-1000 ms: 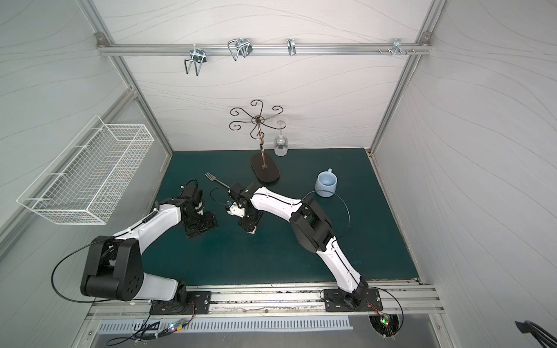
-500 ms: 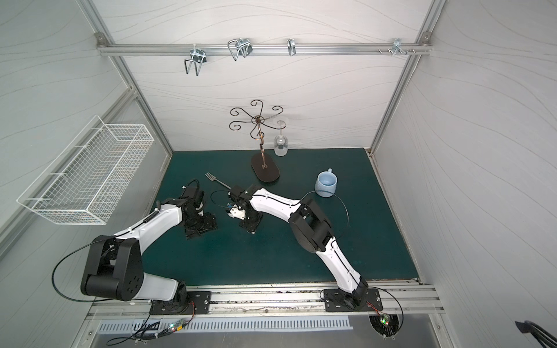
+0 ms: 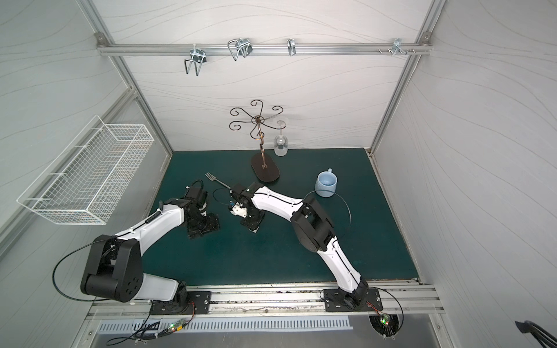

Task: Assemble a spoon with lego
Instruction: Pick up the lego brick from the center of the board, then assemble the lego brick with the lego brick.

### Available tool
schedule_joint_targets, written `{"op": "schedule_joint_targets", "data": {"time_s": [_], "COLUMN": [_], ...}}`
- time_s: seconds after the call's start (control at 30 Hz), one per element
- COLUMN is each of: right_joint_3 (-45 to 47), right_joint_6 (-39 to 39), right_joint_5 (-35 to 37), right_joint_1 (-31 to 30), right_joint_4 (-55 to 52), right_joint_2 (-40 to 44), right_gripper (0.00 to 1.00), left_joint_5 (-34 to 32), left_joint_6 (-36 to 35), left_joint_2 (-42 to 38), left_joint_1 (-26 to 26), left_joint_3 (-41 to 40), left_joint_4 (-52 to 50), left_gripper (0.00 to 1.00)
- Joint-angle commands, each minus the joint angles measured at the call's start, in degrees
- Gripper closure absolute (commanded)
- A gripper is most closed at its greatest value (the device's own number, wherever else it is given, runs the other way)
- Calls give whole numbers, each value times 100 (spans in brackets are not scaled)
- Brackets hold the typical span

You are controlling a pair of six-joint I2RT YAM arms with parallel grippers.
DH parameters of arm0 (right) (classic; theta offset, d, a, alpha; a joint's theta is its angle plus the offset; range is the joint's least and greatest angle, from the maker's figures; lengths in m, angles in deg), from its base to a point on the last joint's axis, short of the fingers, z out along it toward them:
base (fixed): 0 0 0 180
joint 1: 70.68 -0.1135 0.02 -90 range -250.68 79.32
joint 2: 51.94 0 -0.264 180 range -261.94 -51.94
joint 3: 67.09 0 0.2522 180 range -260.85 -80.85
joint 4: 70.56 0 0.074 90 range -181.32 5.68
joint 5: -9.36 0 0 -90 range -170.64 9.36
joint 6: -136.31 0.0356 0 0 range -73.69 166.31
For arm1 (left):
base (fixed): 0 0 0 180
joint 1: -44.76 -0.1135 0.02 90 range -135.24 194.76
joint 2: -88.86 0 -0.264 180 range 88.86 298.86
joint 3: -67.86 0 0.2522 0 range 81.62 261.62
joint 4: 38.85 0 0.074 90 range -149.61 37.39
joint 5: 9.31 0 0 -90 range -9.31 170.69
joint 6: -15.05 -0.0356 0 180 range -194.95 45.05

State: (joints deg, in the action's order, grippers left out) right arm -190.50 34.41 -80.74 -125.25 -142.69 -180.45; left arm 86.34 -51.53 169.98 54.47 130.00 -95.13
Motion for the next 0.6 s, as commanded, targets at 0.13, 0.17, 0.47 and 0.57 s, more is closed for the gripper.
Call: {"op": "schedule_joint_targets", "data": {"time_s": [0.13, 0.17, 0.47, 0.57], "right_joint_3": [78, 164, 993, 1290], "right_joint_6": [333, 318, -185, -292], "right_joint_5": [201, 239, 422, 266], "right_joint_1": [974, 1115, 1972, 2054], "right_joint_4": [-772, -862, -1325, -1179], "right_joint_2": [1721, 1881, 2806, 3009], "right_gripper": [77, 77, 78, 77], "left_joint_5": [695, 759, 1017, 1025], "left_joint_6": [-496, -558, -642, -698], "left_joint_2": [-708, -798, -495, -353], "left_joint_1": [817, 1024, 1900, 2043], "left_joint_3": [-189, -258, -185, -136], "left_joint_4": [1224, 1503, 2426, 2446], "left_gripper": [18, 17, 16, 16]}}
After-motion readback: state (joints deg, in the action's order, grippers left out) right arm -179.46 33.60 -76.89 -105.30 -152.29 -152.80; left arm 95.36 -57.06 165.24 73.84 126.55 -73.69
